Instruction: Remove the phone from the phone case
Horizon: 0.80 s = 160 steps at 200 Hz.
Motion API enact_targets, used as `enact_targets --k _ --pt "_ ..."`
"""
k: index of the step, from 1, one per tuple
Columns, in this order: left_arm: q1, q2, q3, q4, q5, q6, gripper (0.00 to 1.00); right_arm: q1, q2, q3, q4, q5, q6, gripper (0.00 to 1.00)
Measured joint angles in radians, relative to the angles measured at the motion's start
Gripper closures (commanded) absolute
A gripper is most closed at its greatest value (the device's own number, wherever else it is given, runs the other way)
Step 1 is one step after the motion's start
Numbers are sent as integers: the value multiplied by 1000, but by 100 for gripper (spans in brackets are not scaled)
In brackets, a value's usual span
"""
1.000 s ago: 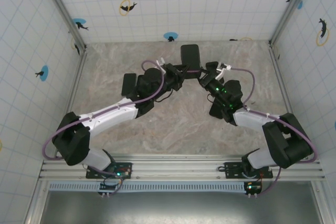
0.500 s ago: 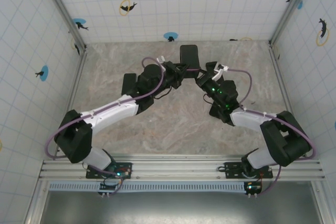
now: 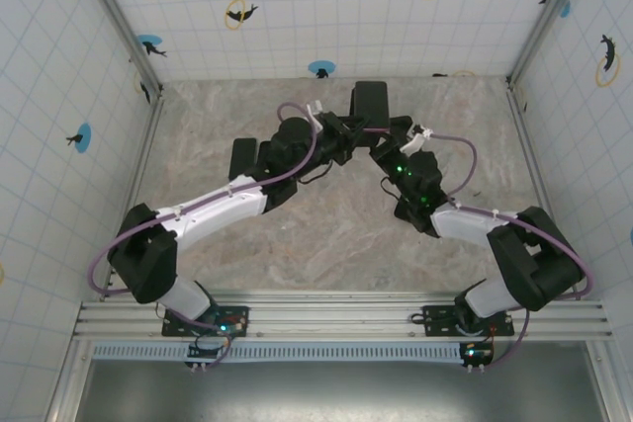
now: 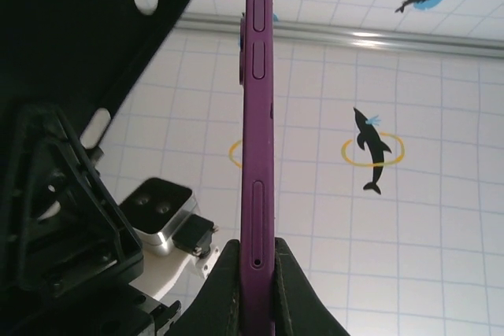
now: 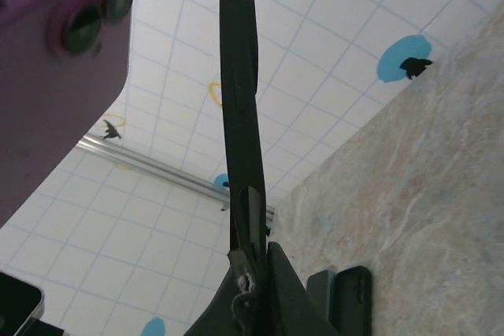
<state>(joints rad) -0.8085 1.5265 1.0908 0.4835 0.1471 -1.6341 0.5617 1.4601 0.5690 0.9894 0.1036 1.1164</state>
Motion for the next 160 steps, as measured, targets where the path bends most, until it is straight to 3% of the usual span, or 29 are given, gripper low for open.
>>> enact_targets --k 67,102,160 --pt "261 -151 -244 -100 155 124 100 -38 -40 -100 -50 5 -10 100" --pt "340 -129 -332 -133 257 195 100 -35 -40 -101 -57 0 -10 100" --pt "431 5 -339 -105 358 296 100 -8 -21 -101 -45 -7 -1 100"
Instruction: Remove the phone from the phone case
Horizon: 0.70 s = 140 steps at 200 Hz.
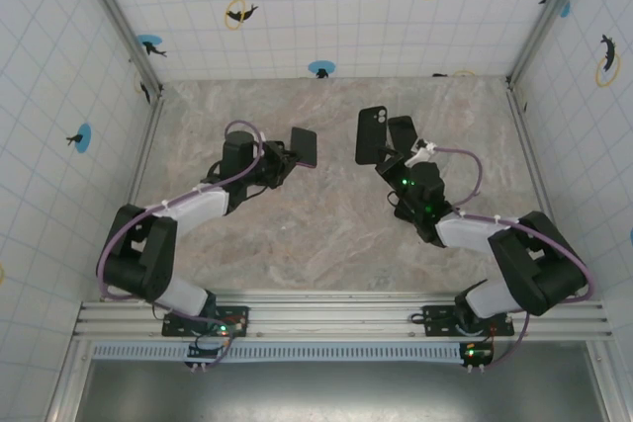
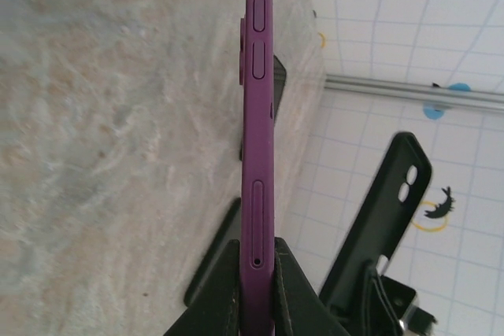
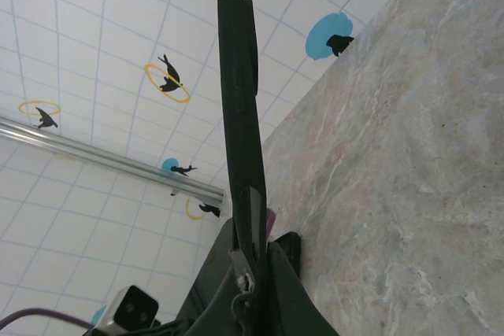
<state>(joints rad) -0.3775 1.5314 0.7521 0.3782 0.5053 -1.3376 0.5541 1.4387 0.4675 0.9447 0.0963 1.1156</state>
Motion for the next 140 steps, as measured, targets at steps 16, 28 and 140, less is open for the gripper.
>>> enact_targets --k 16,28,140 --pt "16 45 0 19 9 8 100 8 8 0 0 -3 3 100" --pt "25 76 0 35 12 15 100 13 13 0 1 -7 7 100" --pt "45 296 54 179 58 37 100 29 51 -11 18 -22 33 100"
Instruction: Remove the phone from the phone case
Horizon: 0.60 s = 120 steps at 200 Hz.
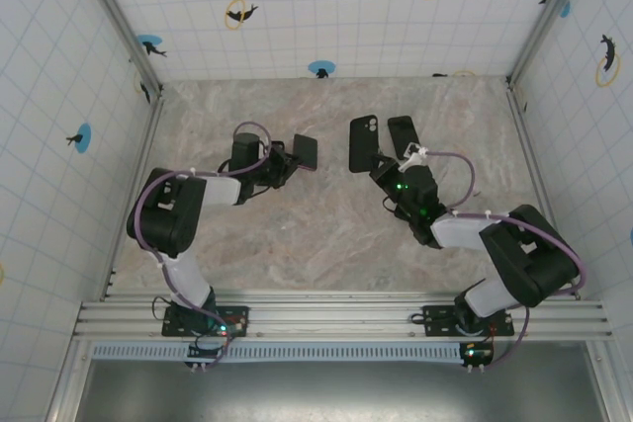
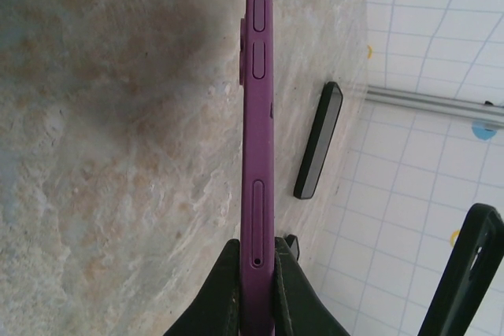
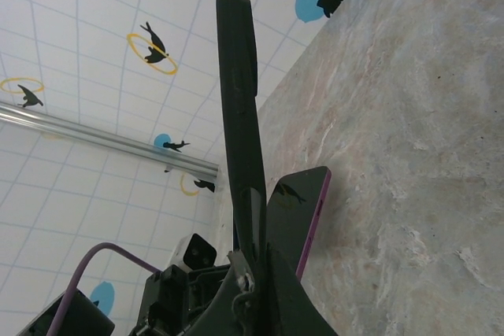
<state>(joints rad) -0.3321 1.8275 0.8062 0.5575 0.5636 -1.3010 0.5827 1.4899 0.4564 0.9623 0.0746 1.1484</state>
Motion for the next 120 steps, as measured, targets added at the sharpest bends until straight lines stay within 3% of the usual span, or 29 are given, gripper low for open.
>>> enact_targets --k 48,73,87,120 --pt "6 46 9 27 10 8 100 0 4 -1 5 -1 11 100" --pt "6 54 9 36 13 11 92 0 6 -1 5 -1 13 100" --pt "8 56 9 39 17 12 82 0 7 -1 5 -1 14 100" --pt "11 60 7 27 17 16 75 0 11 -5 6 -3 14 100"
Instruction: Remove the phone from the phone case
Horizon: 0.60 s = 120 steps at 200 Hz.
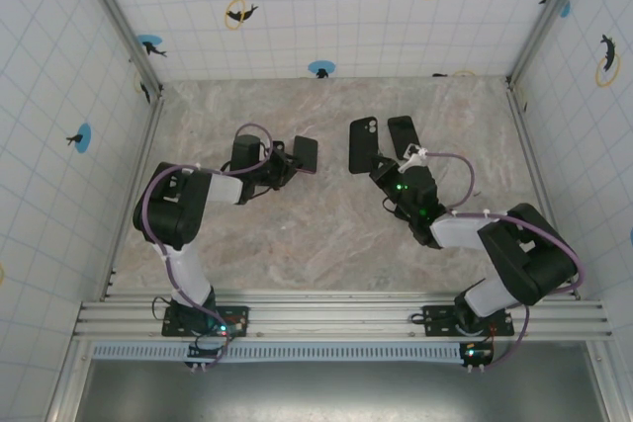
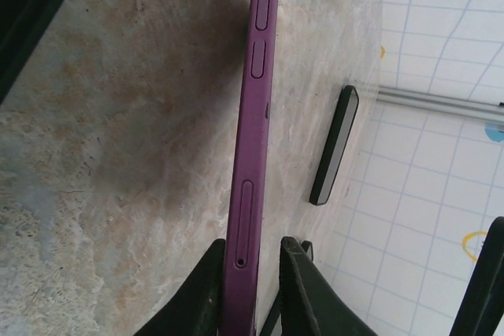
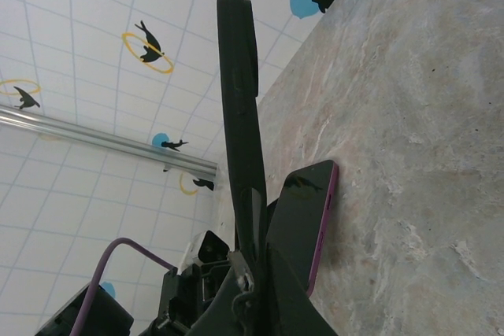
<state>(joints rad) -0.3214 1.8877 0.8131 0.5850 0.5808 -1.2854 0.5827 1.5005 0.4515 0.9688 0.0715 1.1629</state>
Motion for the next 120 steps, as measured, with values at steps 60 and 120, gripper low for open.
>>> enact_targets --k 60,120 --pt "14 6 -21 -1 3 3 66 0 11 -15 3 0 2 100" --pt "15 20 -54 -19 3 11 58 0 18 -15 1 -5 -13 100"
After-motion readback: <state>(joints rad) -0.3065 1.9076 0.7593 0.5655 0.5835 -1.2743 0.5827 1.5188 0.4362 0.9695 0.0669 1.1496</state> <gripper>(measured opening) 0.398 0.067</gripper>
